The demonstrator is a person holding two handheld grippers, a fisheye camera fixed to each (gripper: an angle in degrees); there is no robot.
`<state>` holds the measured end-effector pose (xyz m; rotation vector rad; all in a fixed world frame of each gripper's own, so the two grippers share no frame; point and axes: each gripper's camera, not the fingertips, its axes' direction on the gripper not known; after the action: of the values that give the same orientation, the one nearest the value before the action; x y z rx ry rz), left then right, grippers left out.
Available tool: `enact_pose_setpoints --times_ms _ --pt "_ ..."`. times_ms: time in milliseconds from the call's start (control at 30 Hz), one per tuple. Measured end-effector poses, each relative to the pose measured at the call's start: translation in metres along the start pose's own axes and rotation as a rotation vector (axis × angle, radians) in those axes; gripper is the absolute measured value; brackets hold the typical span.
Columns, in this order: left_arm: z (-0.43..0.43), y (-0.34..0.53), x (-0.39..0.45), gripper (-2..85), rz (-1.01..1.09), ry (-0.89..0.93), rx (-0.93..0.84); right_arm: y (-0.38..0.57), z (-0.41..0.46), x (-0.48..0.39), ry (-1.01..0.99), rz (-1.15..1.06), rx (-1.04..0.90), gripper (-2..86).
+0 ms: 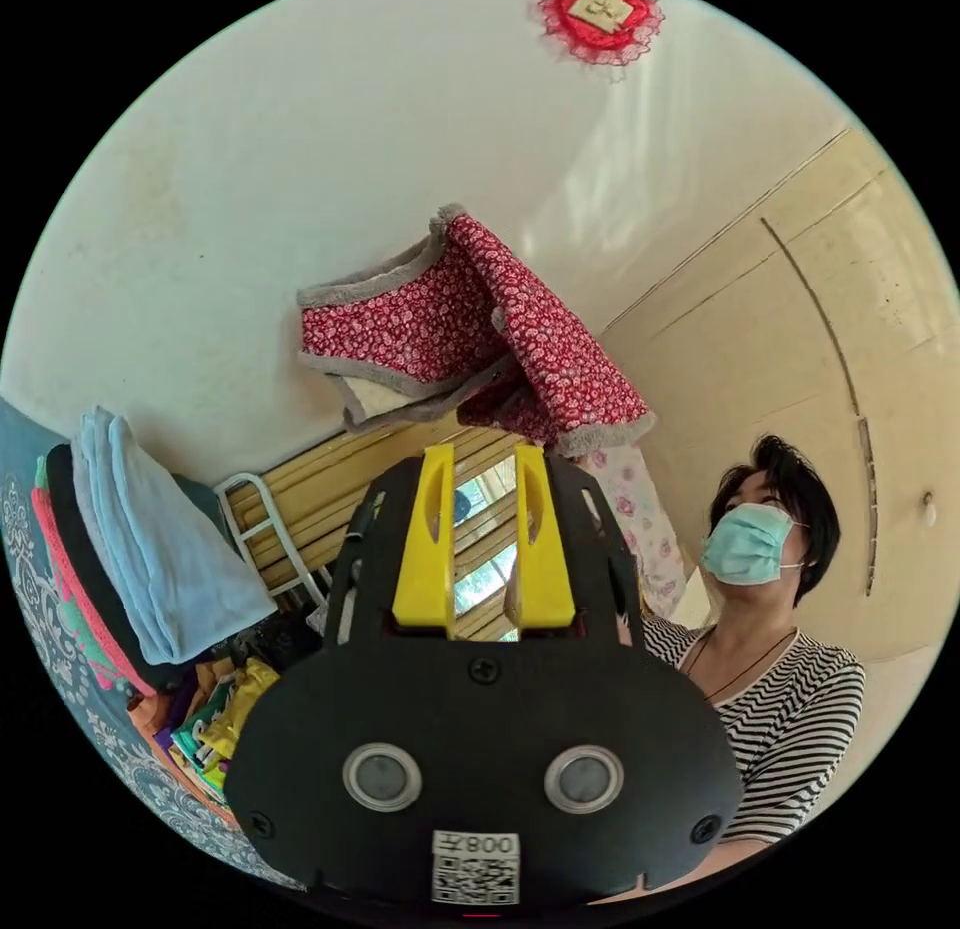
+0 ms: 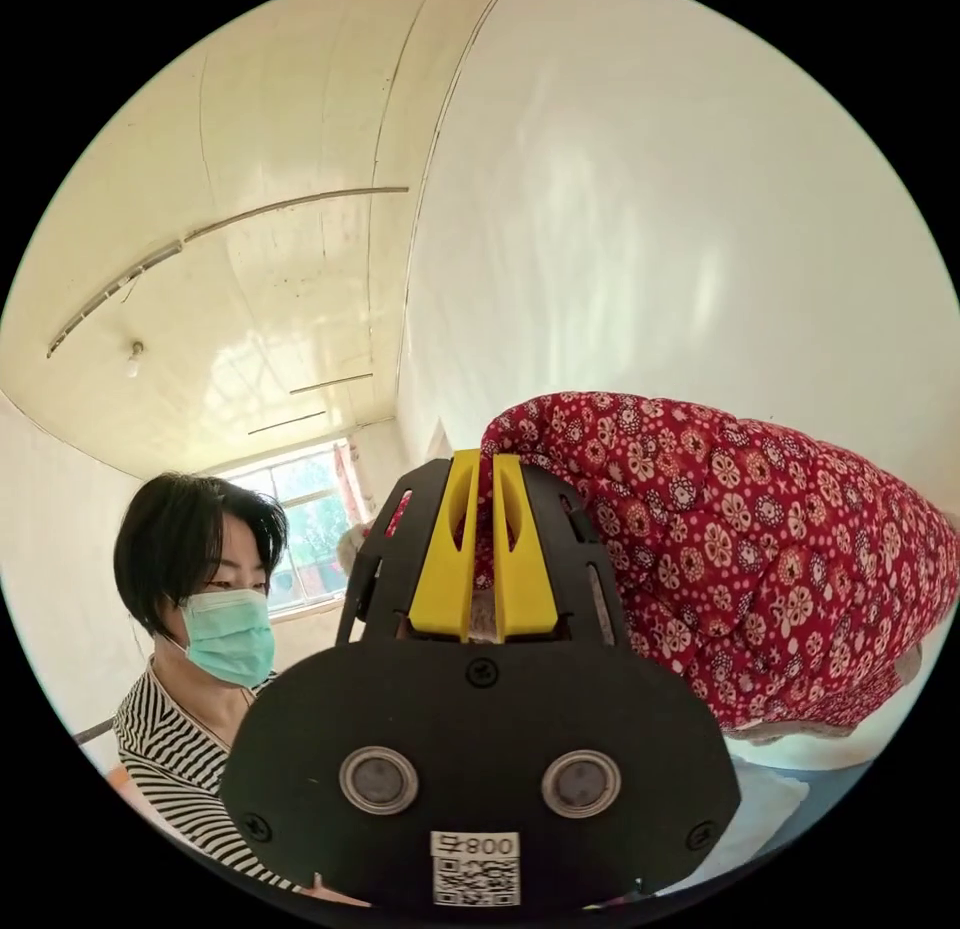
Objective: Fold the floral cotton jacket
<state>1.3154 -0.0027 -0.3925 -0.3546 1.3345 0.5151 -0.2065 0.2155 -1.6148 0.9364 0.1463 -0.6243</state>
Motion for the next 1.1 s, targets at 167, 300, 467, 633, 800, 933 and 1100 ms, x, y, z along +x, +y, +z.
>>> enact_pose_setpoints --times_ms 167,300,467,633,800,933,1100 --pt "-0.113 0.003 0.054 10.4 0.006 0.144 0.155 0.08 0.13 -0.04 -0.102 0.119 -0.081 1.3" --pt "-0.24 0.028 0.108 9.1 -0.022 0.079 0.288 0.177 0.259 -0.046 -0.194 0.314 -0.199 1.4" --pt "-0.394 0.073 0.177 6.0 -0.021 -0.071 0.479 0.286 0.387 -0.04 -0.268 0.546 -0.275 1.4" --pt "-0.508 0.085 0.28 4.6 0.161 -0.216 0.609 0.384 0.513 -0.049 -0.381 0.718 -0.39 1.5" --pt "-0.534 0.061 0.343 4.0 0.304 -0.263 0.591 0.442 0.583 -0.066 -0.491 0.792 -0.416 1.6" --pt "-0.501 0.025 0.362 3.9 0.371 -0.31 0.49 0.489 0.621 -0.078 -0.497 0.822 -0.484 1.9" --pt "-0.414 -0.02 0.302 4.6 0.262 -0.43 0.163 0.572 0.622 -0.066 -0.384 0.95 -0.484 2.5"
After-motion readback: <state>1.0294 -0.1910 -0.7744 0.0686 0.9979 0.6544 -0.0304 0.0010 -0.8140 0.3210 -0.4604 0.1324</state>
